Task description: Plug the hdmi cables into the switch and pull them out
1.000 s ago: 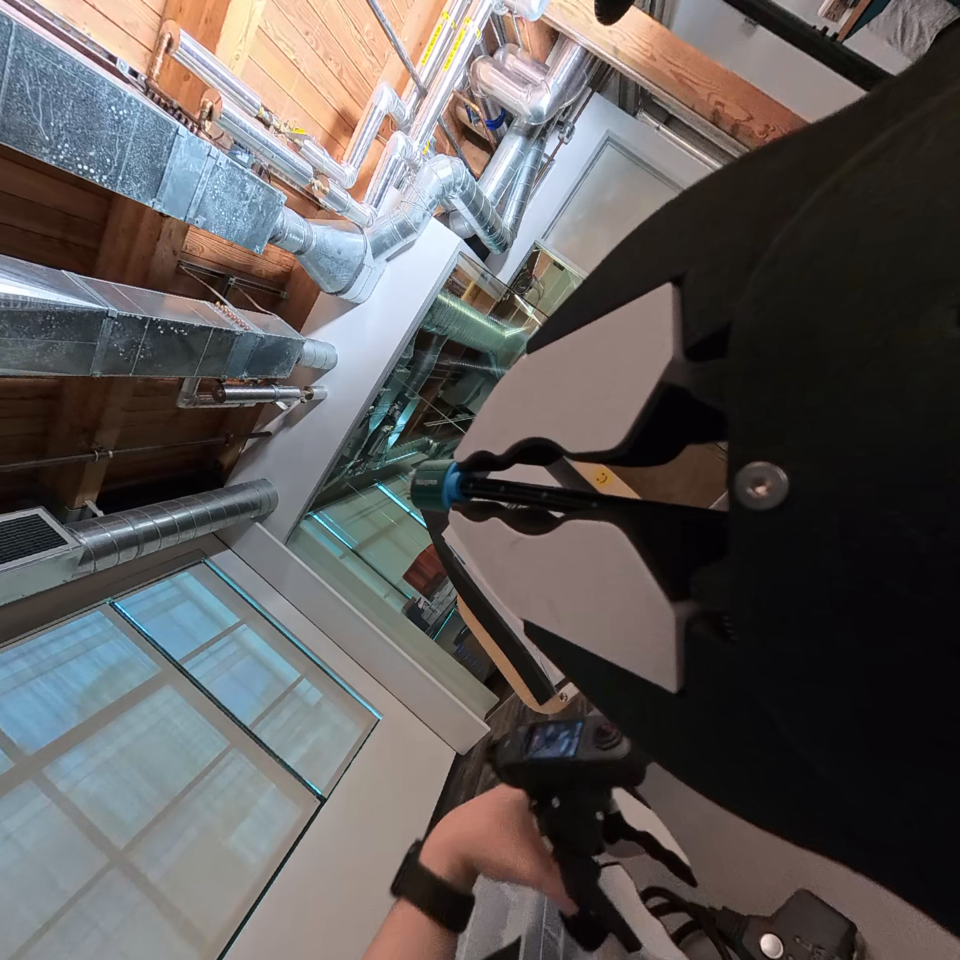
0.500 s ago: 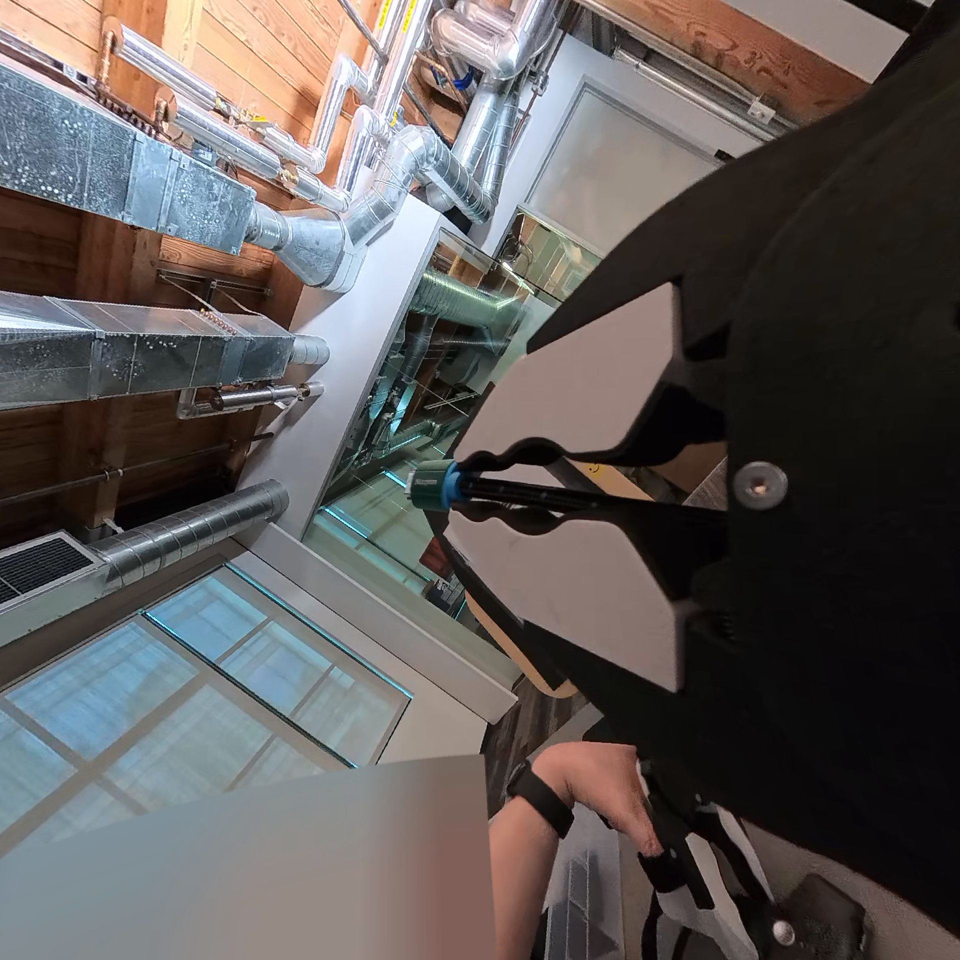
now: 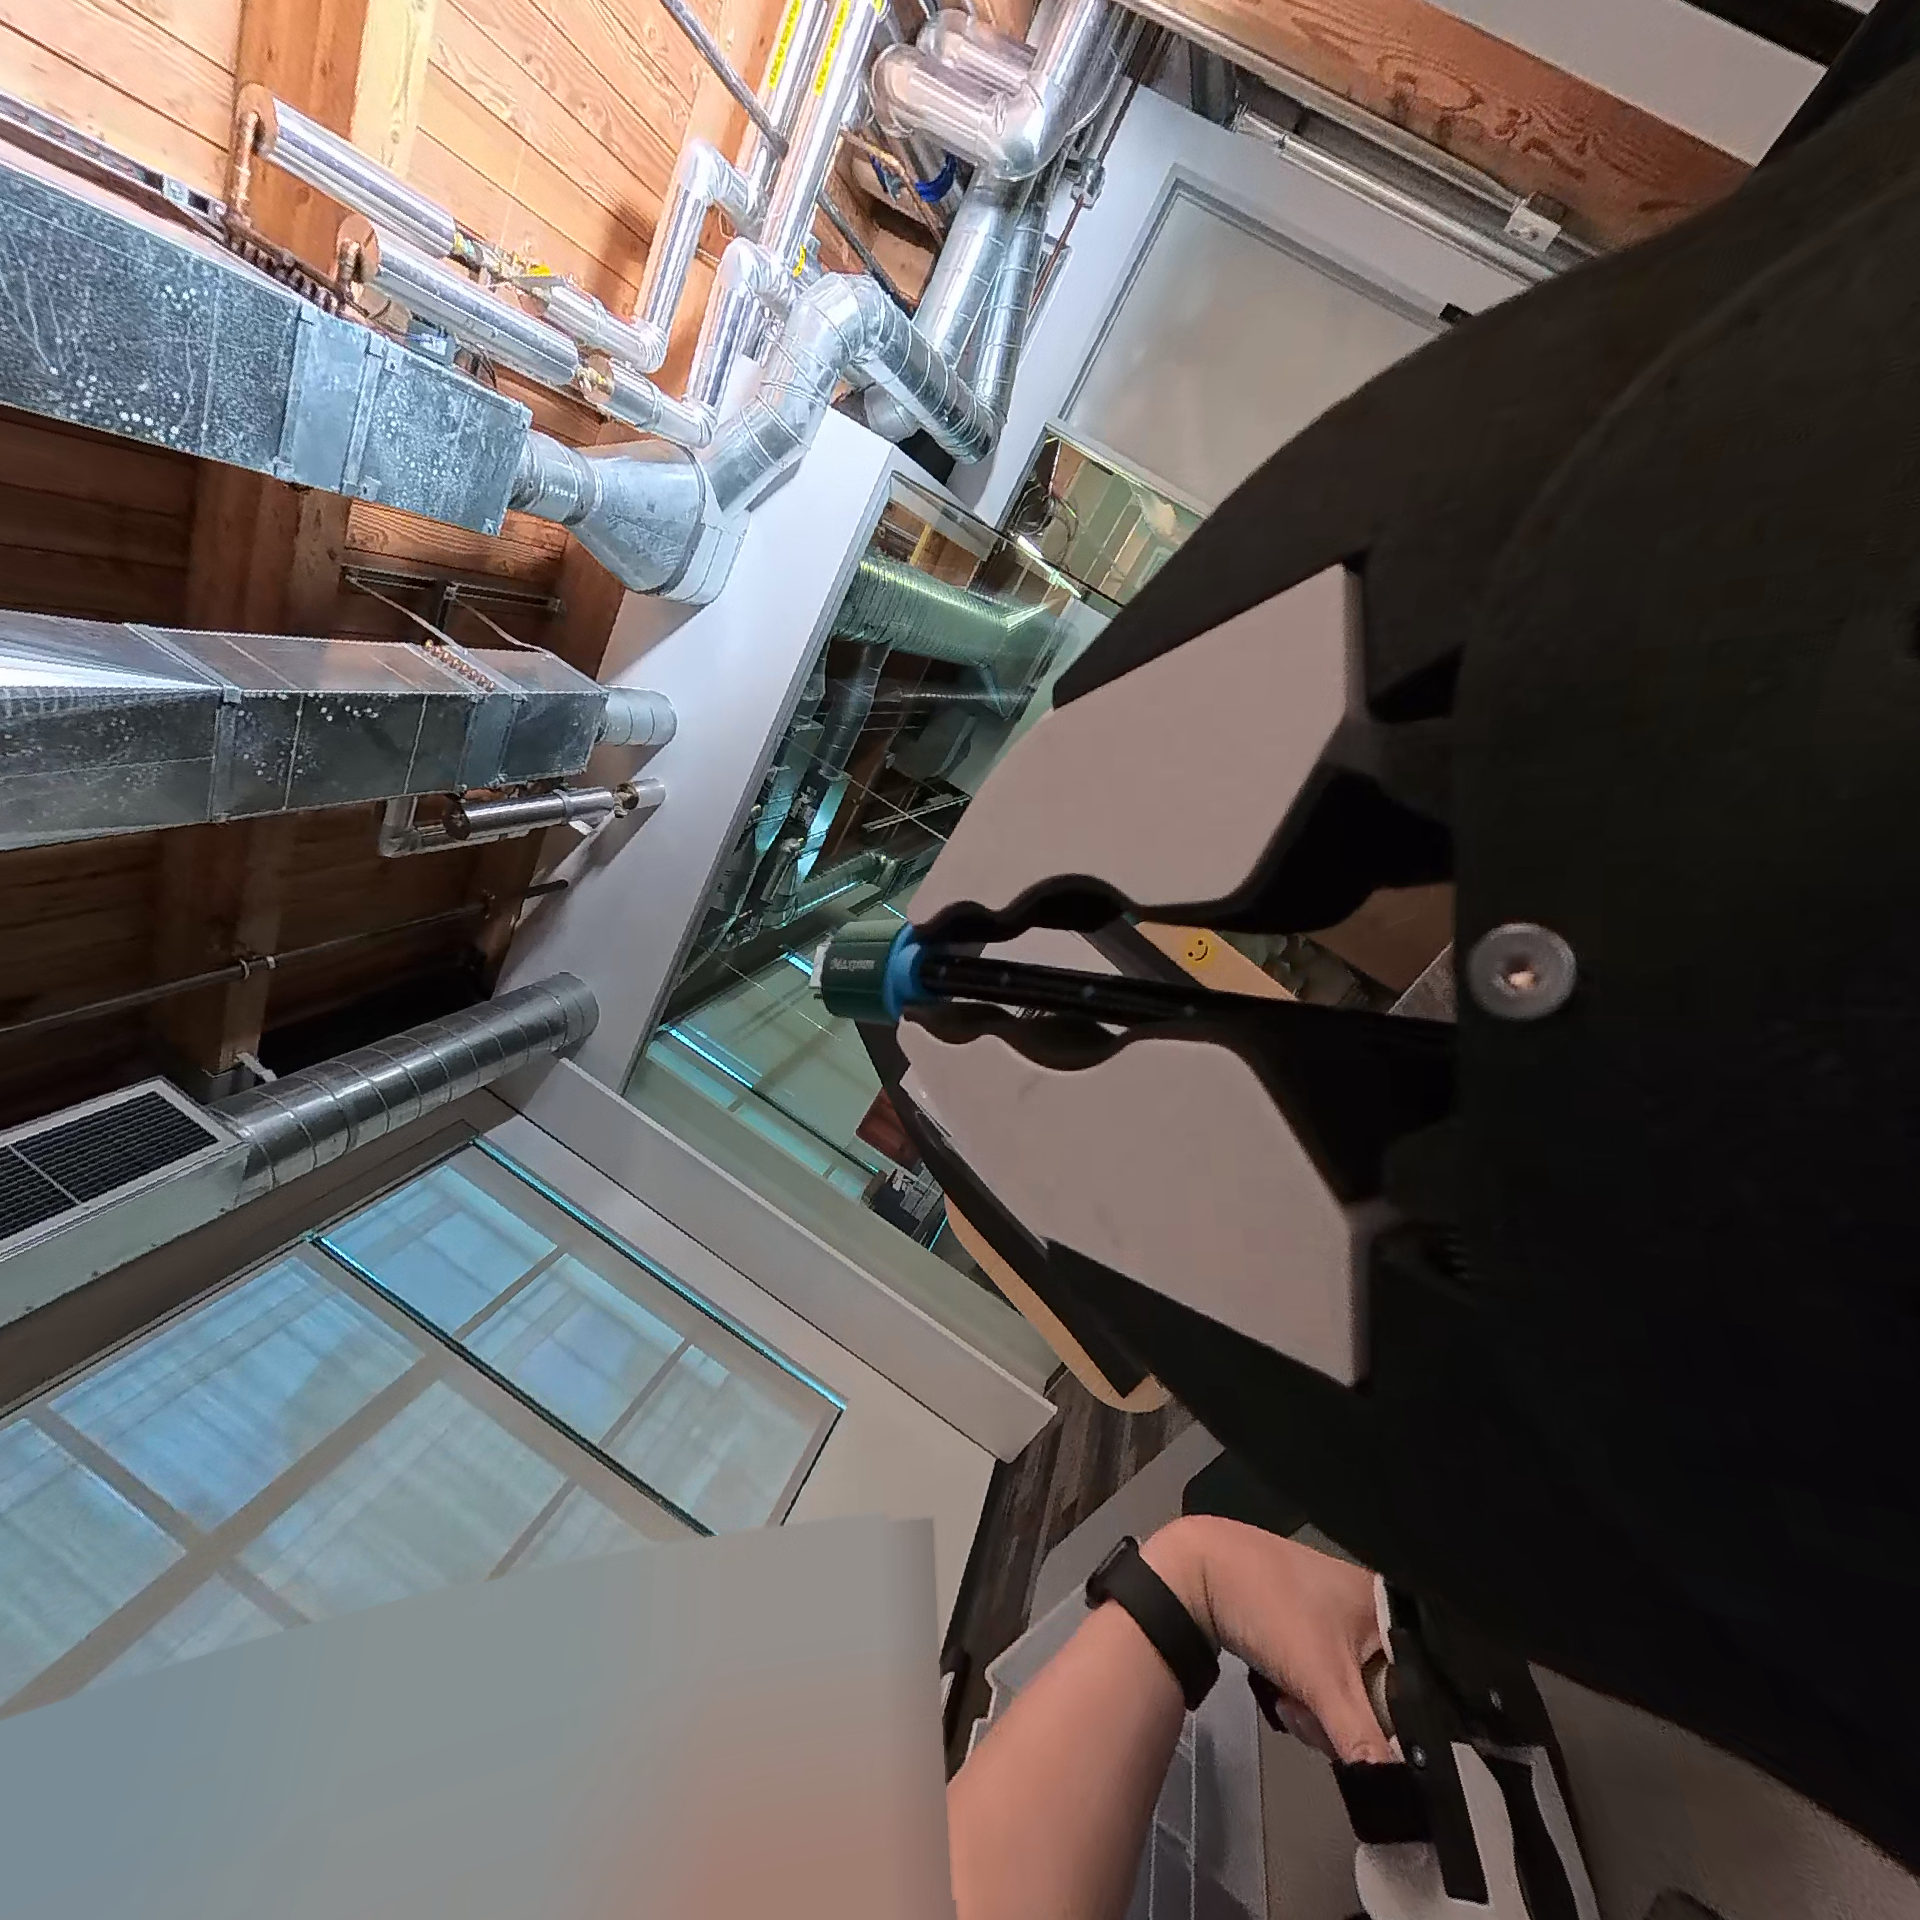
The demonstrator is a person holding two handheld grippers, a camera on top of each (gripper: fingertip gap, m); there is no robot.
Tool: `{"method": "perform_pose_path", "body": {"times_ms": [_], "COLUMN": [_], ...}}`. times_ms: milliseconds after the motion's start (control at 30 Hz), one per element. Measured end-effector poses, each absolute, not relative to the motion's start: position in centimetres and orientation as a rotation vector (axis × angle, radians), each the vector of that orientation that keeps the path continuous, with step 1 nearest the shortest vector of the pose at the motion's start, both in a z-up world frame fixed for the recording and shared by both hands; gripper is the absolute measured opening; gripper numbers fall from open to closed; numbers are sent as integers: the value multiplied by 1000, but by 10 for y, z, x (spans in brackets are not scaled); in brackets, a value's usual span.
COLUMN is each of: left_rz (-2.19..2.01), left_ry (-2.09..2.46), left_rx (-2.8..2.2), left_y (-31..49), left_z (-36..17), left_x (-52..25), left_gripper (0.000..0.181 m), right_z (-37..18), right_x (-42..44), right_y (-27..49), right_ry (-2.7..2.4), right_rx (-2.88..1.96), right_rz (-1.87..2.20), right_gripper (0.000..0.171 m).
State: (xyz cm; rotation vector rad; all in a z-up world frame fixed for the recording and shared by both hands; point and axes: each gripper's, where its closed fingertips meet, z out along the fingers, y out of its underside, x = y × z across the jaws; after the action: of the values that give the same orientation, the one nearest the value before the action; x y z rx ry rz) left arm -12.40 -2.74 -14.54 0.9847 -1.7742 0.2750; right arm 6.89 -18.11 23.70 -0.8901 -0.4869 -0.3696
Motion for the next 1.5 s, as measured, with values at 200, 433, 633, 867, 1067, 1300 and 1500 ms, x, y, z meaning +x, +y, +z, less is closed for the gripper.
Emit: {"method": "perform_pose_path", "body": {"times_ms": [200, 433, 633, 867, 1067, 1300, 1500], "left_rz": [316, 248, 151, 42, -26, 296, 212], "left_ry": [-1729, -1822, -2118, -2533, -2824, -2945, -3273], "left_rx": [945, 962, 1029, 1164, 1432, 1719, 1714], "left_y": [-36, -29, -23, -24, -30, -60, -86], "left_z": [-138, -113, -69, -24, -36, -62, -113], "left_x": [-124, -117, -102, -98, -110, -141, -175], "left_gripper": [30, 29, 29, 29, 28, 28, 22], "right_z": [238, 239, 242, 247, 250, 249, 248], "right_x": [69, 74, 85, 90, 94, 85, 78], "right_y": [-183, -188, -196, -209, -218, -213, -206], "right_ry": [-490, -484, -452, -430, -409, -433, -454], "right_rx": [-885, -879, -863, -833, -812, -815, -828], "right_rz": [-387, -418, -422, -433, -420, -408, -416], "right_gripper": [11, 11, 11, 11, 11, 12, 12]}}
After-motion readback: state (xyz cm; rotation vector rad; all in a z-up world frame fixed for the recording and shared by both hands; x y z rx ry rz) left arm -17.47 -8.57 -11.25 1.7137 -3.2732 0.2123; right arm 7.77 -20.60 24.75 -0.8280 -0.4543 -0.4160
